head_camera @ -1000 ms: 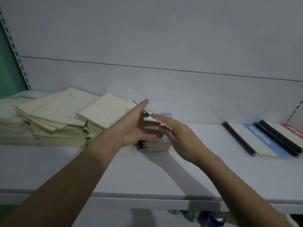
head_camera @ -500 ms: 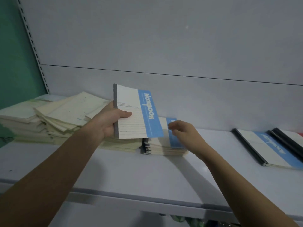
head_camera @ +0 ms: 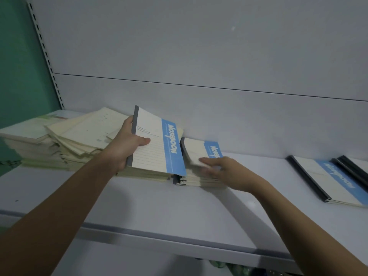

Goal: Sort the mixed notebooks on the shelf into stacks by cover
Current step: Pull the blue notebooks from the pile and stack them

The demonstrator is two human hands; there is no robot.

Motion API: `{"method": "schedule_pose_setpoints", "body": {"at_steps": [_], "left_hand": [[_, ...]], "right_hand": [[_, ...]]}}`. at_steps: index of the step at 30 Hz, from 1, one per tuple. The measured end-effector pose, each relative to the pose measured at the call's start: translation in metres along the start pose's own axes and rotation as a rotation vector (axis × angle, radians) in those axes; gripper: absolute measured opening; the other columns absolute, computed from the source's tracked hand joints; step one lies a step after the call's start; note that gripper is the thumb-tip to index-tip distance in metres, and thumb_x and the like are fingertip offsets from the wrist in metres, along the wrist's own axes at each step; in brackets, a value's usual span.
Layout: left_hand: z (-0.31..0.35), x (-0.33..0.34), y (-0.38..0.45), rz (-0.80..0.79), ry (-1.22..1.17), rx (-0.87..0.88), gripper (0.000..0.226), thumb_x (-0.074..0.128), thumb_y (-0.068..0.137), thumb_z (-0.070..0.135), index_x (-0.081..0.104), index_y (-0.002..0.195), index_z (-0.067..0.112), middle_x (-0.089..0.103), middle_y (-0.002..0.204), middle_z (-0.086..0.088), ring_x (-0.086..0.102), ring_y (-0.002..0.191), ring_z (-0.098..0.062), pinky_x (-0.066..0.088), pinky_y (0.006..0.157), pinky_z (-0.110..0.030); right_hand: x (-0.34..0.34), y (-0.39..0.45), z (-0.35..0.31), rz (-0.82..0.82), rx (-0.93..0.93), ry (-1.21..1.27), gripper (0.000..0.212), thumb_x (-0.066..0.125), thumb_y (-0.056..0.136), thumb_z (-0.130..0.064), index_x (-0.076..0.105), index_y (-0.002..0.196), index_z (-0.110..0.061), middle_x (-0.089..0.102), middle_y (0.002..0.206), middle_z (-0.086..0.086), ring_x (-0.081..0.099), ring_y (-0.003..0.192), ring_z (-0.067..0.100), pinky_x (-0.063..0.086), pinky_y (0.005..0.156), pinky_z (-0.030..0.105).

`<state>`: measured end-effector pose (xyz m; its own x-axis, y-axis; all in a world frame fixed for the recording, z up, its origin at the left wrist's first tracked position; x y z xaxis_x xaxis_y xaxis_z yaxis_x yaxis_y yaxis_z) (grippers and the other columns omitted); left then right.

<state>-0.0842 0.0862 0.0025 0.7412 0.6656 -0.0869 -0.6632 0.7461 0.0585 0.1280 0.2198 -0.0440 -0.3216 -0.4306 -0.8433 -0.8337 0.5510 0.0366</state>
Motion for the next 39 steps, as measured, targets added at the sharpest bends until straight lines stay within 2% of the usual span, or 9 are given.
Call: {"method": "schedule_pose_setpoints", "body": {"at_steps": [2, 7, 11, 15, 19, 25, 31, 34, 39], "left_hand": [[0.001, 0.003, -0.001, -0.013, 0.005, 0.000, 0.066, 0.055, 0.094, -0.003, 0.030, 0.146, 0.029, 0.061, 0.106, 0.007, 0.062, 0.091, -0.014, 0.051, 0.063, -0.031], [-0.002, 0.024, -0.003, -0.067, -0.044, -0.038, 0.058, 0.049, 0.098, -0.001, 0.032, 0.145, 0.028, 0.062, 0.106, 0.004, 0.062, 0.090, -0.016, 0.052, 0.063, -0.031], [-0.007, 0.043, -0.003, -0.039, -0.134, -0.048, 0.042, 0.046, 0.102, 0.011, 0.038, 0.140, 0.026, 0.063, 0.117, -0.005, 0.064, 0.089, -0.017, 0.053, 0.059, -0.028], [-0.010, 0.046, -0.005, -0.017, -0.267, -0.070, 0.028, 0.050, 0.101, 0.026, 0.047, 0.129, 0.027, 0.069, 0.104, 0.000, 0.069, 0.079, -0.013, 0.053, 0.050, -0.023], [-0.012, 0.032, -0.004, -0.013, -0.206, -0.059, 0.042, 0.056, 0.094, 0.001, 0.047, 0.129, 0.021, 0.067, 0.114, -0.004, 0.067, 0.095, -0.019, 0.055, 0.066, -0.032], [-0.006, 0.007, -0.002, 0.035, -0.159, -0.037, 0.040, 0.048, 0.094, -0.004, 0.048, 0.128, 0.018, 0.066, 0.112, -0.003, 0.065, 0.099, -0.021, 0.054, 0.071, -0.035], [-0.008, -0.016, 0.001, 0.087, -0.098, -0.023, 0.035, 0.048, 0.094, 0.000, 0.051, 0.125, 0.016, 0.067, 0.106, -0.003, 0.065, 0.093, -0.021, 0.053, 0.066, -0.033], [-0.011, -0.024, 0.002, 0.089, -0.085, -0.040, 0.034, 0.048, 0.094, 0.003, 0.052, 0.124, 0.018, 0.067, 0.110, -0.006, 0.065, 0.098, -0.025, 0.055, 0.073, -0.039], [-0.006, -0.026, 0.002, 0.073, -0.079, -0.019, 0.033, 0.048, 0.094, 0.002, 0.053, 0.124, 0.014, 0.066, 0.110, -0.006, 0.065, 0.099, -0.024, 0.053, 0.071, -0.034]], "right_hand": [[-0.024, 0.000, 0.003, 0.197, 0.009, 0.173, 0.046, 0.040, 0.100, -0.049, 0.066, 0.101, -0.010, 0.061, 0.080, -0.003, 0.050, 0.073, 0.009, 0.038, 0.067, 0.026], [-0.059, -0.012, -0.023, 0.607, -0.114, 0.416, 0.036, 0.037, 0.105, -0.033, 0.055, 0.079, -0.015, 0.054, 0.072, -0.005, 0.043, 0.064, 0.007, 0.033, 0.061, 0.026], [-0.012, -0.007, -0.070, 0.327, -0.199, 0.143, 0.035, 0.038, 0.103, -0.040, 0.053, 0.135, -0.037, 0.058, 0.128, -0.021, 0.050, 0.111, -0.004, 0.038, 0.089, 0.019], [0.025, -0.002, -0.091, 0.215, -0.309, -0.007, 0.048, 0.036, 0.103, -0.043, 0.031, 0.150, -0.035, 0.032, 0.156, -0.012, 0.027, 0.142, 0.004, 0.026, 0.112, 0.023], [0.030, 0.002, -0.087, 0.081, -0.314, 0.057, 0.047, 0.036, 0.102, -0.047, 0.034, 0.147, -0.039, 0.029, 0.154, -0.020, 0.023, 0.141, -0.004, 0.021, 0.112, 0.018], [-0.015, 0.013, -0.021, 0.482, 0.089, 0.214, 0.042, 0.031, 0.102, -0.046, 0.063, 0.111, -0.020, 0.066, 0.112, -0.003, 0.056, 0.102, 0.017, 0.042, 0.087, 0.034], [0.030, 0.014, -0.002, 0.051, -0.015, -0.140, 0.060, 0.044, 0.094, -0.061, 0.046, 0.133, -0.015, 0.047, 0.134, -0.006, 0.039, 0.127, 0.015, 0.030, 0.105, 0.037], [0.031, 0.008, -0.007, 0.076, 0.013, -0.376, 0.065, 0.052, 0.092, -0.057, 0.038, 0.144, -0.020, 0.038, 0.150, -0.006, 0.030, 0.138, 0.018, 0.025, 0.108, 0.031], [0.006, 0.001, 0.001, 0.130, 0.098, -0.027, 0.041, 0.048, 0.094, -0.056, 0.061, 0.124, -0.032, 0.064, 0.120, -0.004, 0.057, 0.110, 0.021, 0.043, 0.092, 0.034]]}}
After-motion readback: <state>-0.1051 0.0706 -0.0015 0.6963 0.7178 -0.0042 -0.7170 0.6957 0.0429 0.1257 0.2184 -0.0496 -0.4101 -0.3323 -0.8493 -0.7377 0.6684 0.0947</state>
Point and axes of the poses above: each hand's wrist, its own y-axis towards the middle knuckle, its own x-axis out of the palm, z = x × y, the point moved 9 cm from there along y, towards the middle knuckle
